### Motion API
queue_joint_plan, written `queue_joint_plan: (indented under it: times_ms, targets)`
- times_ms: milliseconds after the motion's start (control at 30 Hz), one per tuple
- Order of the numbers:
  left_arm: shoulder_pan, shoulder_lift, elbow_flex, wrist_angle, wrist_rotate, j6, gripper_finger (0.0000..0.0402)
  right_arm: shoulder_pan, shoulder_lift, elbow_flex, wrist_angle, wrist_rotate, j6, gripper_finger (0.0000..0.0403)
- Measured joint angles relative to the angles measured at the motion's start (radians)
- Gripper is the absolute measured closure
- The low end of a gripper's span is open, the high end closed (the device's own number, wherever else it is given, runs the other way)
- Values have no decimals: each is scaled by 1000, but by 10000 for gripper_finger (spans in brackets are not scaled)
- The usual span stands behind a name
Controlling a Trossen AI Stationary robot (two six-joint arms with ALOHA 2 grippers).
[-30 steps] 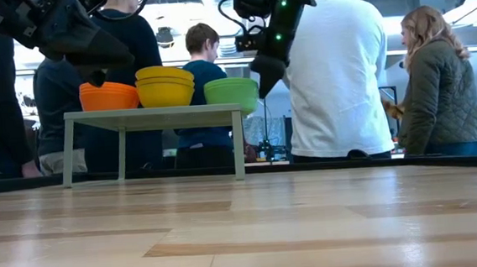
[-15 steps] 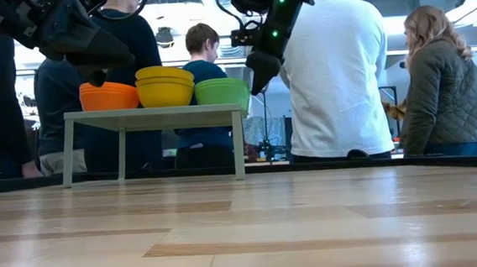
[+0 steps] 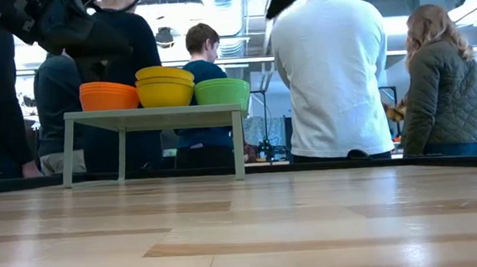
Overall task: Pick & Place Mini bowls
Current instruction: Return to Home Position
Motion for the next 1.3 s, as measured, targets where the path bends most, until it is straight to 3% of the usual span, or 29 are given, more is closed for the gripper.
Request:
queue_joint_plan:
  times_ms: [100, 200, 433, 567, 733, 867, 967, 1300]
  targets:
    - [0, -64, 0, -10, 0, 16, 316, 33, -67, -45, 35, -29, 23, 402]
    - [-2, -159, 0, -76, -10, 31, 316, 55, -150, -207, 104, -54, 28, 402]
    - [-2, -394, 0, -327, -277, 27, 316, 94, -423, -713, 626, -172, -34, 400]
    - [-3, -496, 0, -390, -293, 30, 316, 70, -597, -937, 800, -207, 33, 400]
    - [-3, -561, 0, -416, -312, 39, 316, 35, -787, -1155, 1025, -414, 85, 401]
    - [-3, -579, -28, -415, -336, 74, 316, 35, -878, -1259, 1171, -469, 81, 401]
    - [-3, -607, -55, -407, -380, 74, 316, 34, -921, -1289, 1173, -468, 85, 402]
    - [-3, -815, -63, -470, -393, 137, 316, 35, -1083, -1450, 1162, -390, 137, 402]
